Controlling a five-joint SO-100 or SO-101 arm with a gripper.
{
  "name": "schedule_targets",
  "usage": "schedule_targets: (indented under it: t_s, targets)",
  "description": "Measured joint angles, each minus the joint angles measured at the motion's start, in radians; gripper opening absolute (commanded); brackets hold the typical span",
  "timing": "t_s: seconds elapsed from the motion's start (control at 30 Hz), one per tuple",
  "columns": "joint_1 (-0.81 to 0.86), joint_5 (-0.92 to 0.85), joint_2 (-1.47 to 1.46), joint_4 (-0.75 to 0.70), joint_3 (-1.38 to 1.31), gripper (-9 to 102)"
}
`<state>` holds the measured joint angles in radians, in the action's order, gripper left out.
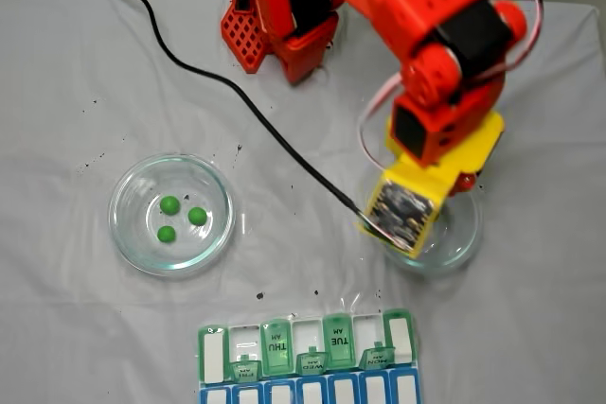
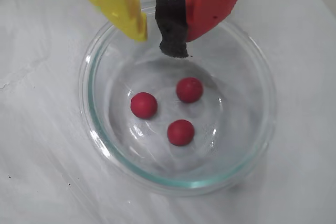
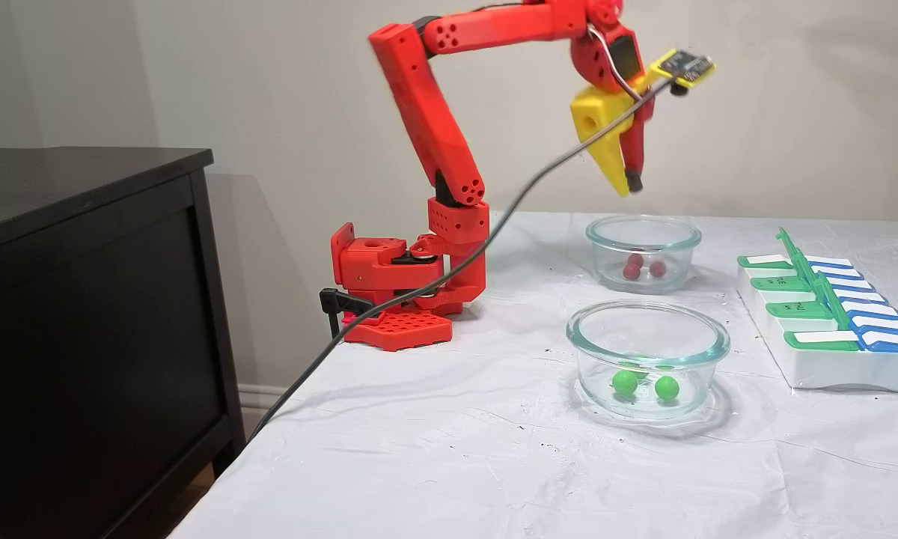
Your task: Sort medicines into box.
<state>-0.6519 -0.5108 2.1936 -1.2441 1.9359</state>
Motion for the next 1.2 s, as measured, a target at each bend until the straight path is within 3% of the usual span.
schedule_targets:
  t_s: [0.3,1.2]
  targets:
    - [-0.015,0.025,-0.026,0.020,-0.003,22]
    - [-0.021,0.252,-0.193,0.201,0.067,23]
